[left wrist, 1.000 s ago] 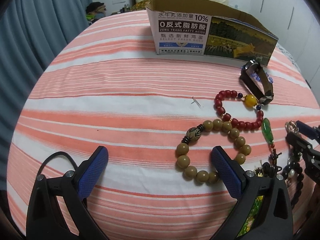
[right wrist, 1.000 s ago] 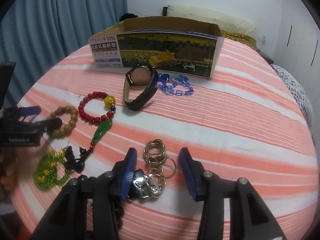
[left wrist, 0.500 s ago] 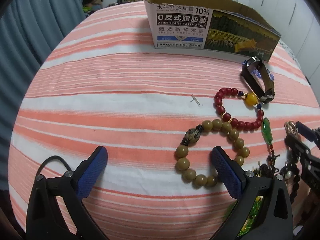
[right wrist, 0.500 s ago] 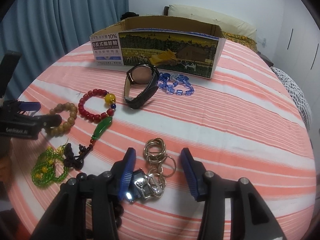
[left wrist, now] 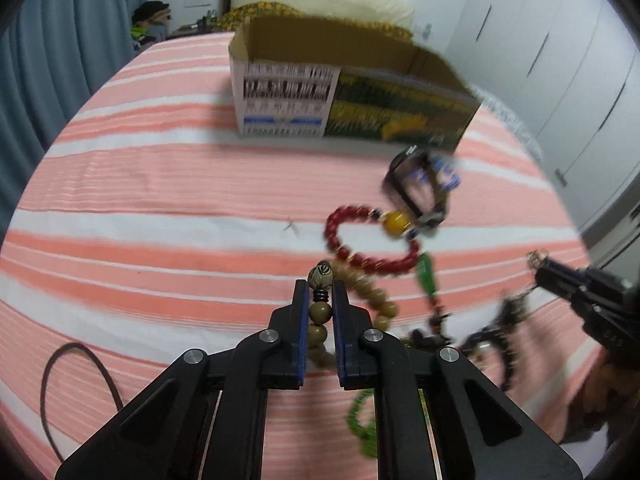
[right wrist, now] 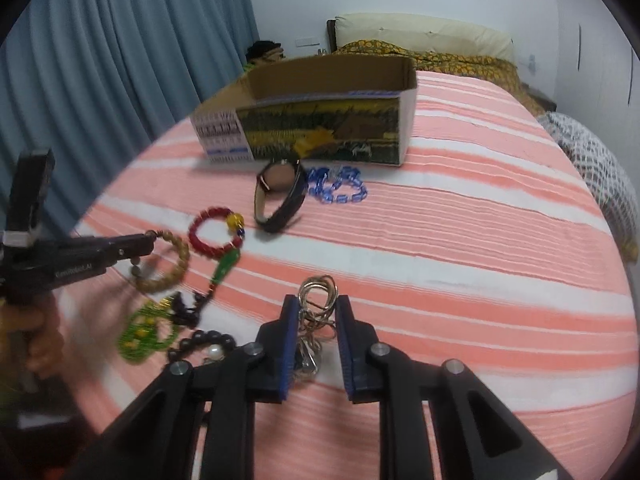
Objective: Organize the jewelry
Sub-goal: 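Carry both items over the box and open both tools to release them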
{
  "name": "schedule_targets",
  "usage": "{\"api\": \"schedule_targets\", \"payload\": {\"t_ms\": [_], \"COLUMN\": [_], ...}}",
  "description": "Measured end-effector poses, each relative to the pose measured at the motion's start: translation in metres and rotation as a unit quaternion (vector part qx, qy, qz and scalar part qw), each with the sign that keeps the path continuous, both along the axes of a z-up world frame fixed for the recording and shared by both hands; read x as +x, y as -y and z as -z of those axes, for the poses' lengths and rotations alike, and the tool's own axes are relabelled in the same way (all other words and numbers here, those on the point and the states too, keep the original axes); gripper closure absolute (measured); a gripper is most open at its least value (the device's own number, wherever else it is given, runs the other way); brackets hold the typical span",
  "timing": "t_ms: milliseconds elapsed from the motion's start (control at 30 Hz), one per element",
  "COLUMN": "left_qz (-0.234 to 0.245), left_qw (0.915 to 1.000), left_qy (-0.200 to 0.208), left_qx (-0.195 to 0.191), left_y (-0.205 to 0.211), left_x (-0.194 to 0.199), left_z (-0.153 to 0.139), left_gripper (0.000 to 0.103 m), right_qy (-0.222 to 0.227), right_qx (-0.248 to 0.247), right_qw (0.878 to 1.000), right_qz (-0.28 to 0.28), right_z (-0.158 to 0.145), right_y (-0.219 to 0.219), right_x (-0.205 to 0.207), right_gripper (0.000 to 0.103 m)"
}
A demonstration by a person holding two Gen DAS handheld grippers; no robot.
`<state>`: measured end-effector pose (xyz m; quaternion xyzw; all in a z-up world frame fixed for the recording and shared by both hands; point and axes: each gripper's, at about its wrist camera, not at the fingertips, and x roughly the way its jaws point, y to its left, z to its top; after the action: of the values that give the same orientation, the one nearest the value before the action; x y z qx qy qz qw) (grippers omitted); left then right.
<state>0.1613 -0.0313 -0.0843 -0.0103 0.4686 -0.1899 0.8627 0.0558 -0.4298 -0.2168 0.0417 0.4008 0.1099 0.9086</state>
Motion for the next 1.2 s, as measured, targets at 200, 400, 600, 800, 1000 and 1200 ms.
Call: {"api": "schedule_targets", "payload": {"t_ms": [200, 400, 600, 800, 1000, 1200], "left_qz": [0.016, 0.033, 0.041, 0.044, 0.051, 0.049], "left_qw": [0.9991, 0.9974, 0.996, 0.9955, 0.9943, 0.9941], "left_qy": [0.027, 0.049, 0.054, 0.054, 0.065, 0.08], "left_qx": [-0.03, -0.042, -0.058, -0.065, -0.067, -0.055], "left_y": [0.005, 0.007, 0.004, 0.005, 0.014, 0.038], "left_x": [-0.014, -0.014, -0.01, 0.005, 0.045, 0.103], "left_z": [-0.041, -0.076, -0.096, -0.112, -0.142, -0.157], "left_gripper": [0.094, 0.094, 0.094, 0.094, 0.094, 0.094], "right_qy": [0.016, 0.048, 0.076, 0.091, 0.112, 0.121], "right_qx": [0.023, 0.038, 0.048, 0.037, 0.036, 0.05], "right_qw": [1.0, 0.998, 0.995, 0.994, 0.992, 0.99], "right_qz": [-0.01, -0.019, -0.031, -0.041, -0.047, -0.044], "right_z": [-0.029, -0.06, -0.092, -0.116, -0.146, -0.174], "right_y": [0.006, 0.002, 0.0, -0.001, -0.003, -0.01], "right_x": [-0.011, -0.013, -0.011, 0.007, 0.052, 0.115], "right_gripper": [0.086, 0.086, 0.086, 0.086, 0.086, 0.086]}}
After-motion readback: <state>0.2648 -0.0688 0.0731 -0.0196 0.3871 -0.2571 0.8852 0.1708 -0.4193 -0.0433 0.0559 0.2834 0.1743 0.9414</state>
